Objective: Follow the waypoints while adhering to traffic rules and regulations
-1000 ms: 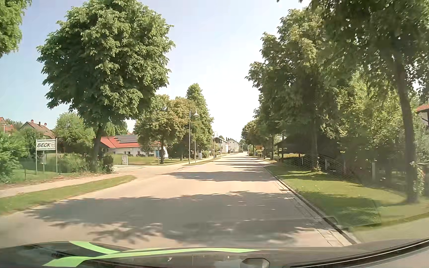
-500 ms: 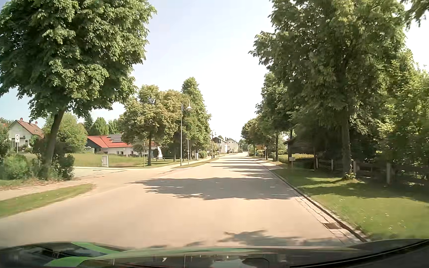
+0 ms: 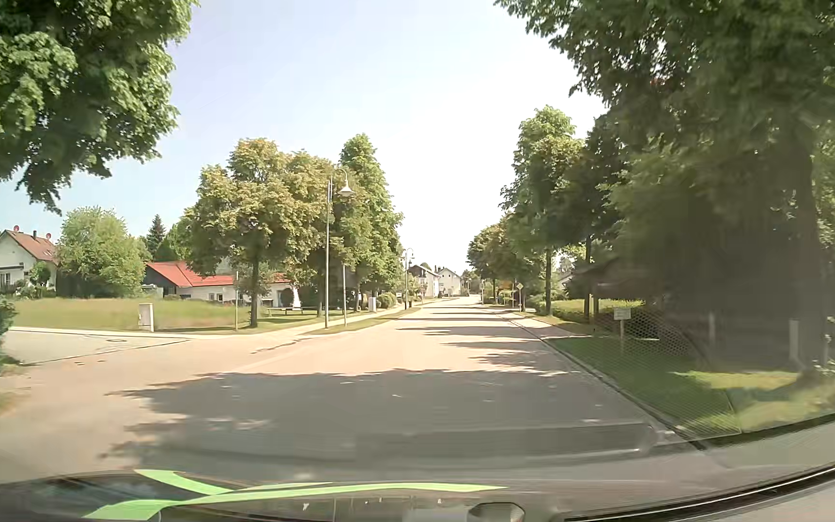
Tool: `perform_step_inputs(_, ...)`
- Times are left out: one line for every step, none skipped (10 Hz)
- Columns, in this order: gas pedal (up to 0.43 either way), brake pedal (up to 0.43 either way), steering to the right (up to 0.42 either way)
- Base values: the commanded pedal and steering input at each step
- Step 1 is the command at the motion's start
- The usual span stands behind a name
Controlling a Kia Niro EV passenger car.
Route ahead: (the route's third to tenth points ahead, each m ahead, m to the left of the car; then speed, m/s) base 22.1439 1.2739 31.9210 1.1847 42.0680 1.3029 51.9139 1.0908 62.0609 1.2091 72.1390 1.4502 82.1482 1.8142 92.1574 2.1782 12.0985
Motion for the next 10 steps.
perform_step_inputs(0.177,0.000,0.006)
perform_step_inputs(0.177,0.000,0.010)
perform_step_inputs(0.177,0.000,0.012)
perform_step_inputs(0.177,0.000,0.012)
perform_step_inputs(0.177,0.000,0.012)
perform_step_inputs(0.177,0.000,0.012)
perform_step_inputs(0.177,0.000,0.012)
perform_step_inputs(0.177,0.000,0.011)
perform_step_inputs(0.177,0.000,0.010)
perform_step_inputs(0.177,0.000,0.009)
